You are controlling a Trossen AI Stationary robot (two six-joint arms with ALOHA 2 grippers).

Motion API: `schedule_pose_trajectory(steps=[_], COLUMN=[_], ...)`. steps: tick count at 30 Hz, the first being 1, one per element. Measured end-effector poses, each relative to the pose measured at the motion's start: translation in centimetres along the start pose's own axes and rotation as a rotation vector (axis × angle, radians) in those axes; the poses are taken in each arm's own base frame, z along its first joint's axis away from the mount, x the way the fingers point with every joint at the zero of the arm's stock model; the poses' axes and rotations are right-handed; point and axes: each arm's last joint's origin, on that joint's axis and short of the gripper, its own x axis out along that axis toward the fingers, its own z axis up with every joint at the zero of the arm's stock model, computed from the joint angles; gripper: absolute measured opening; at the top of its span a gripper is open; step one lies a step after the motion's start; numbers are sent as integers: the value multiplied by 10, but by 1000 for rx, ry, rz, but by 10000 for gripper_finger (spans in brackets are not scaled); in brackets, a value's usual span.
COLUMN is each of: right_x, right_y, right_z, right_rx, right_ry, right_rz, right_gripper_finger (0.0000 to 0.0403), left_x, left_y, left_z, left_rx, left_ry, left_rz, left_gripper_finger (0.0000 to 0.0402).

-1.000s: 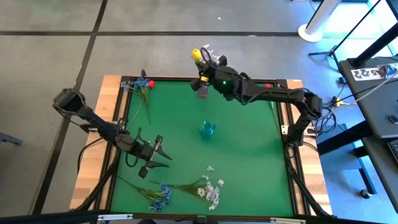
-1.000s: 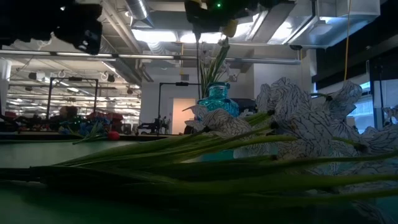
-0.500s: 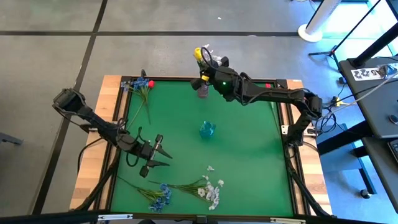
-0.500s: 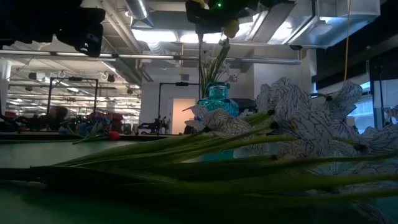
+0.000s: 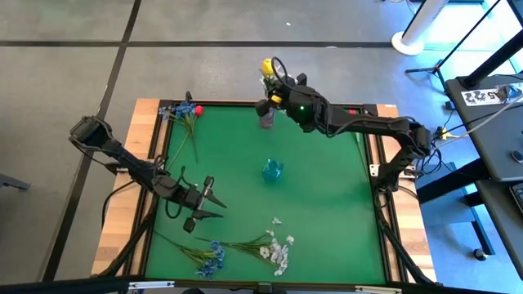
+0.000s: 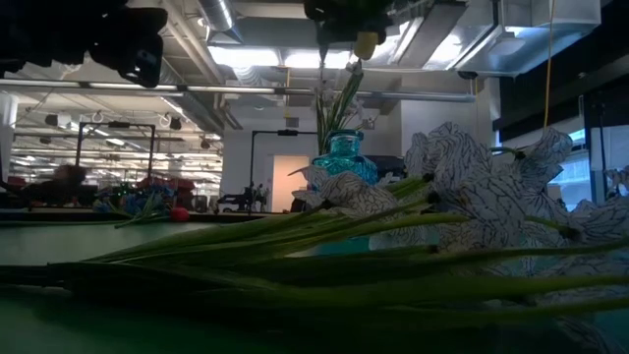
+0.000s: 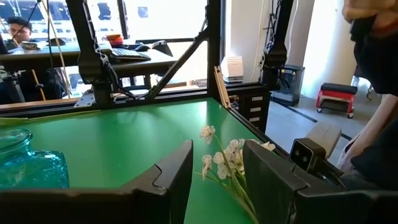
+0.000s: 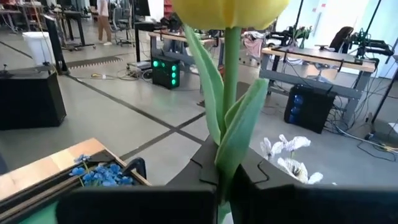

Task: Sort flowers into vase by color
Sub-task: Put the yellow tulip into the violet vase

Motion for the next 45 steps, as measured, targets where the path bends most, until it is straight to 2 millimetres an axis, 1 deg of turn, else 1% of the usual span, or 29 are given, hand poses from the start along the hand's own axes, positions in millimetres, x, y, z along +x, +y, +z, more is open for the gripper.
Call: schedule_pose_trajectory(steps=[4,10,14,18,21,23,27,35,40,42,45], right_x=[6,17,21,20,15,14,17,21,26,28,32], right_y=[4,-3,-5,-5,-8,-9,-10,-15,-12,-10,-9], right_z=[-8,-15,-19,-17,-7,-4,-9,-16,-23,-26,-31], right_rx=[-19,-8,-15,-5,24,30,7,2,-6,-8,-17], right_ry=[17,29,49,36,-4,-12,20,62,79,82,97], right_rz=[-2,-41,-44,-38,-22,-25,-32,-75,-55,-55,-56], right_gripper_finger=[4,11,6,7,11,9,4,11,8,12,16], left_x=[0,0,0,0,0,0,0,0,0,0,6], left_y=[0,0,0,0,0,0,0,0,0,0,1], left_z=[1,1,1,1,1,1,1,1,1,4,20], left_rx=[9,12,13,13,13,13,13,13,12,5,3], left_ry=[-8,-8,-8,-8,-8,-8,-8,-8,-11,-39,-108], left_rz=[0,0,0,0,0,0,0,1,0,11,88], left_gripper_finger=[137,137,137,137,137,137,137,137,137,137,137])
